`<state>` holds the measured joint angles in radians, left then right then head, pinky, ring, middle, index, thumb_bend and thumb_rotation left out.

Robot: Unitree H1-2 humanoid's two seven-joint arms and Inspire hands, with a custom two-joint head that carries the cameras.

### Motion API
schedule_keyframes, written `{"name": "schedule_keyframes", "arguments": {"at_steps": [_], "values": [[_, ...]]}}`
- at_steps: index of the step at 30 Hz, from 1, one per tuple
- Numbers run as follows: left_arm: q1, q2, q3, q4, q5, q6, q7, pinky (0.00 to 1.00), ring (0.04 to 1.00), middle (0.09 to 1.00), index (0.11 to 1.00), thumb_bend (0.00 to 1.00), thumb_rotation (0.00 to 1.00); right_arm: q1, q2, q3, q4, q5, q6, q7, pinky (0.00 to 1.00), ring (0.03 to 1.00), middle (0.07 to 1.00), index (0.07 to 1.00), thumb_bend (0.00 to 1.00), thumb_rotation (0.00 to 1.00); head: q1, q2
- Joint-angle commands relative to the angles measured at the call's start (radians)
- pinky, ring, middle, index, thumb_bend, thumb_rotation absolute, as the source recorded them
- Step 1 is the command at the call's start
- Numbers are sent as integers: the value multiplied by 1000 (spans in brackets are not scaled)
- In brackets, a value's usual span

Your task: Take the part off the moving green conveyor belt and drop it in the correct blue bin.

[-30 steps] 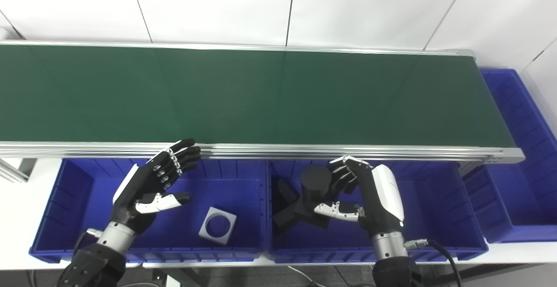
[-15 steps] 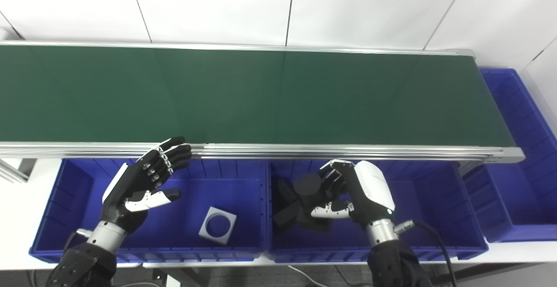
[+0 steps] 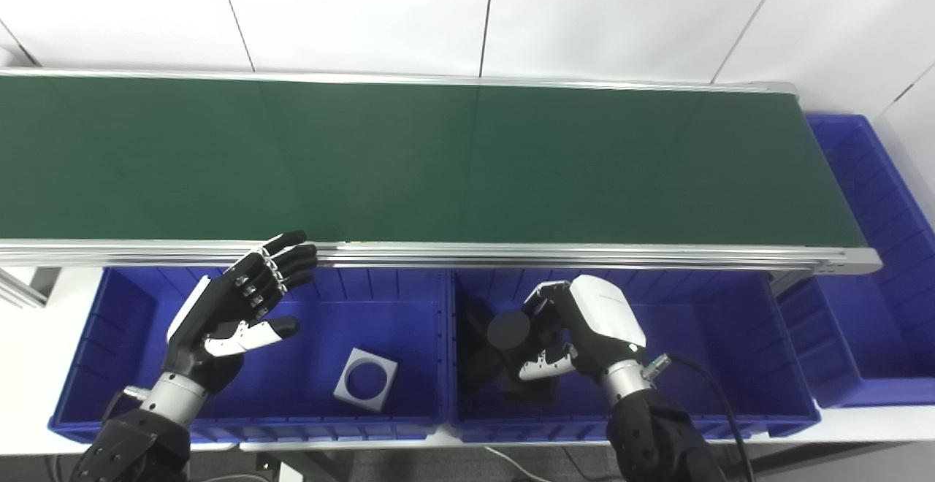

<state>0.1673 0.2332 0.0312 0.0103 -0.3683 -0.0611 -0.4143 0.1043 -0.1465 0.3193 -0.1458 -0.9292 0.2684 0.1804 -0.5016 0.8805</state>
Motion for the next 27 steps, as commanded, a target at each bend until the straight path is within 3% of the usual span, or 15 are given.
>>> {"name": "schedule_keyframes", "arguments": {"at_steps": [1,10,11,12,17,21,27], "values": [[-10,14,9,-28,-12,-12,-10,833,826,801,820,1000,256,-17,-4,2,-24,-5,8,-8,543,531,490,490,527,0,1,0],[-12,12,7,-28,0,-14,-6,815,817,800,822,1000,258,-18,-15,11,-24,18,12,3,573,560,480,510,526,6,6,-7],[-12,13,6,-27,-1,-15,-8,820,819,801,823,1000,259,-19,-17,15,-29,15,24,20,581,583,516,549,563,66,6,-7],[-13,14,6,-26,-1,-17,-10,827,824,803,825,1000,258,-21,-19,18,-34,12,36,38,601,628,622,657,667,246,7,-9],[-14,13,5,-29,-4,-12,-10,829,823,800,814,1000,256,-27,-21,25,-51,7,73,102,677,744,764,792,801,512,9,-9],[-16,15,4,-19,-5,-24,-18,838,824,802,819,1000,256,-29,-19,28,-57,7,92,120,728,817,834,857,850,624,10,-11],[-16,15,4,-15,-2,-24,-16,833,825,803,819,1000,257,-30,-23,34,-67,6,107,135,765,856,870,885,897,692,12,-14]]}}
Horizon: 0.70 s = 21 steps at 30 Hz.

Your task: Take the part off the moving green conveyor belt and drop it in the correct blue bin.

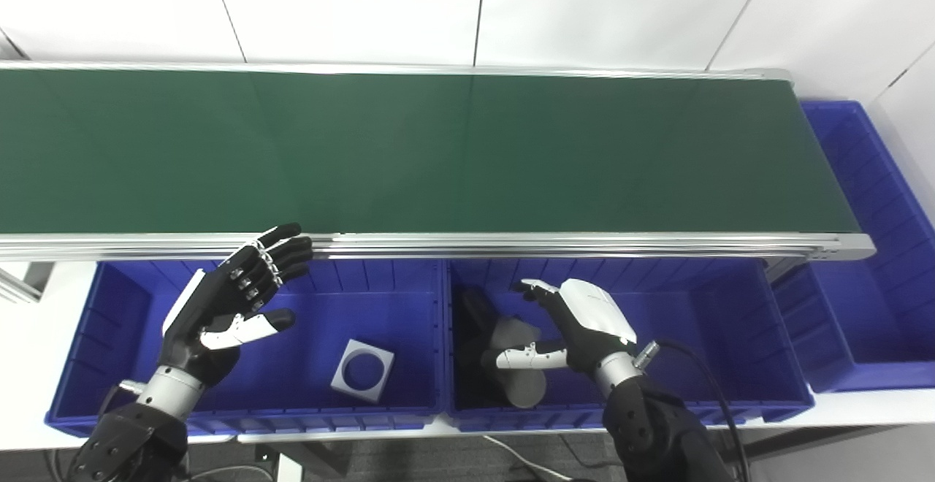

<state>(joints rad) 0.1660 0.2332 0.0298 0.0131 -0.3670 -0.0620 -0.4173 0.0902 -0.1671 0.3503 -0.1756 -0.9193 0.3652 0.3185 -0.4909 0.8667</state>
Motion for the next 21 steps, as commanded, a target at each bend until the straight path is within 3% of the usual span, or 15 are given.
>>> {"name": "schedule_keyframes", "arguments": {"at_steps": [1,11,15,19,21], "values": [[-15,15,5,-17,-3,-23,-14,835,828,804,819,1000,259,-16,-3,4,-38,-4,11,-2,764,855,870,886,897,696,2,0],[-13,12,0,-14,7,-37,-15,825,811,801,824,1000,261,-13,0,6,-54,1,12,-2,777,846,867,899,899,721,16,-16],[-7,10,-7,-24,13,-36,-14,835,818,803,821,1000,254,3,15,-8,-82,65,-18,-25,766,827,850,885,872,746,33,-31],[-5,6,-15,-17,22,-50,-16,843,822,804,823,1000,250,21,27,-14,-122,145,-42,-39,762,821,852,877,838,881,49,-46],[-2,1,-18,-12,29,-61,-16,843,823,804,824,1000,249,32,40,-14,-146,186,-59,-60,749,812,846,869,839,898,66,-63]]}}
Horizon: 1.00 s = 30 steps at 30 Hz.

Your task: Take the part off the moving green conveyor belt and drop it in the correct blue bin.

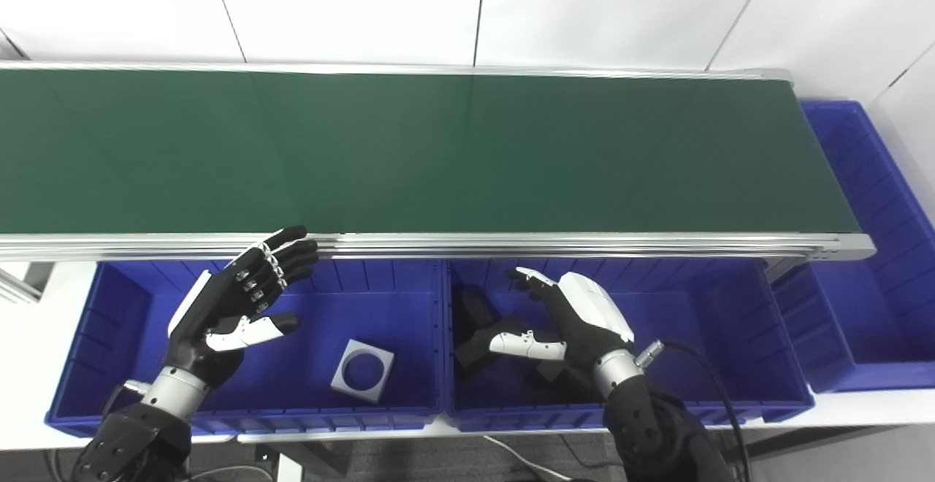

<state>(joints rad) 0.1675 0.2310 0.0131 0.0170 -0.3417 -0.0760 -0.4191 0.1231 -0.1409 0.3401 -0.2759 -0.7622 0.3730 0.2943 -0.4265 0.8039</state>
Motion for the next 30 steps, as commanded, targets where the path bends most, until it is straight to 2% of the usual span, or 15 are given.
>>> {"name": "schedule_keyframes", "arguments": {"at_steps": [1,5,6,13,18,22,24,26,27,30], "values": [[-3,2,-3,-14,7,-53,-15,839,823,805,825,1000,247,3,17,-3,-52,45,-77,-49,732,799,835,860,829,893,3,-2],[-1,-4,-13,1,32,-85,-10,828,817,808,825,1000,258,10,38,6,-69,97,-127,-100,702,770,804,840,795,880,24,-24],[-3,-7,-16,9,38,-95,-9,827,813,806,824,1000,255,10,43,8,-66,112,-142,-113,694,763,796,837,798,890,38,-42],[-10,-24,-37,63,62,-164,-12,815,813,808,823,1000,242,15,94,14,-21,196,-225,-190,662,738,781,823,737,844,92,-95],[-6,-39,-53,93,75,-190,-7,814,827,819,821,1000,238,22,114,-7,69,276,-320,-257,676,746,784,822,706,805,146,-150],[-1,-53,-61,102,86,-207,-1,812,838,826,818,1000,232,24,125,-28,166,341,-424,-309,676,743,778,817,683,773,177,-176],[3,-68,-69,111,101,-224,5,808,834,824,815,1000,223,29,126,-39,221,375,-481,-329,690,752,783,820,673,762,233,-205],[3,-78,-76,122,114,-245,8,805,835,824,816,1000,218,34,122,-43,254,389,-519,-340,706,764,790,825,656,751,245,-211],[4,-85,-81,130,121,-255,9,803,836,825,817,1000,217,36,117,-44,270,389,-540,-348,708,765,791,826,652,750,285,-230],[7,-101,-89,141,135,-268,16,808,841,823,814,1000,201,42,111,-55,306,406,-585,-357,705,757,780,828,646,761,307,-242]]}}
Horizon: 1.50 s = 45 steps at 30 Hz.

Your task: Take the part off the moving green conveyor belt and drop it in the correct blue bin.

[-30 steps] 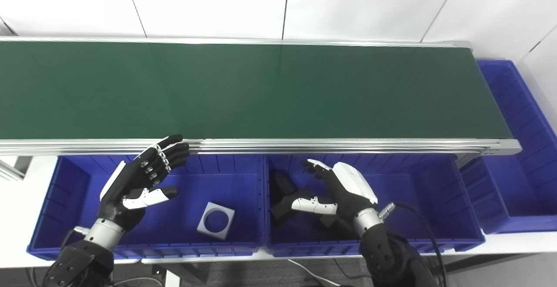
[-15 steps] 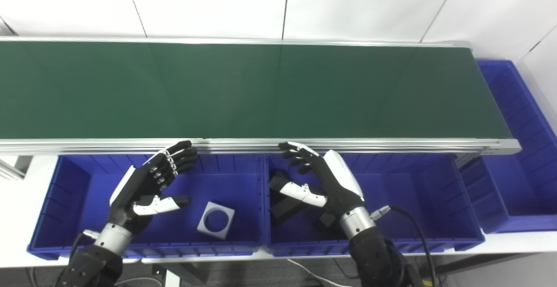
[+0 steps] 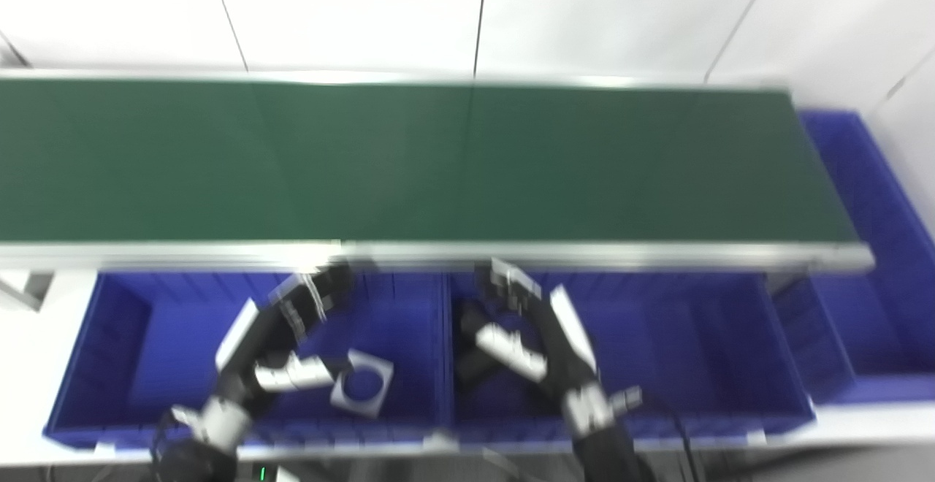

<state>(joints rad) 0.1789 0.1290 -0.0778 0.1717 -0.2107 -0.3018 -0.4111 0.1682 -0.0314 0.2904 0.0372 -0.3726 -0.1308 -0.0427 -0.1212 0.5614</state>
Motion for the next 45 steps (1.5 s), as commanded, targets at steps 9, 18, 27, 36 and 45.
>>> {"name": "schedule_keyframes", "arguments": {"at_steps": [9,18,27,36,45], "values": [[-1,-29,-18,6,47,-60,42,810,843,838,827,1000,198,6,-22,-34,62,39,-185,-35,703,760,770,818,538,730,49,-43],[-2,-43,-22,13,45,-53,53,804,837,836,827,1000,190,6,-34,-47,81,32,-213,-37,692,750,764,803,533,717,52,-55],[-7,-45,-31,11,47,-65,52,805,840,831,831,1000,200,-3,-54,-41,72,57,-181,13,720,780,799,836,610,689,59,-25],[-6,-60,-41,-13,65,-39,75,823,845,842,857,1000,228,-28,-81,-40,102,138,-221,80,768,823,842,868,757,571,74,30],[-18,-62,-50,-32,107,-8,102,836,849,859,876,1000,269,-47,-93,-42,83,157,-200,119,790,848,866,894,843,541,85,96]]}}
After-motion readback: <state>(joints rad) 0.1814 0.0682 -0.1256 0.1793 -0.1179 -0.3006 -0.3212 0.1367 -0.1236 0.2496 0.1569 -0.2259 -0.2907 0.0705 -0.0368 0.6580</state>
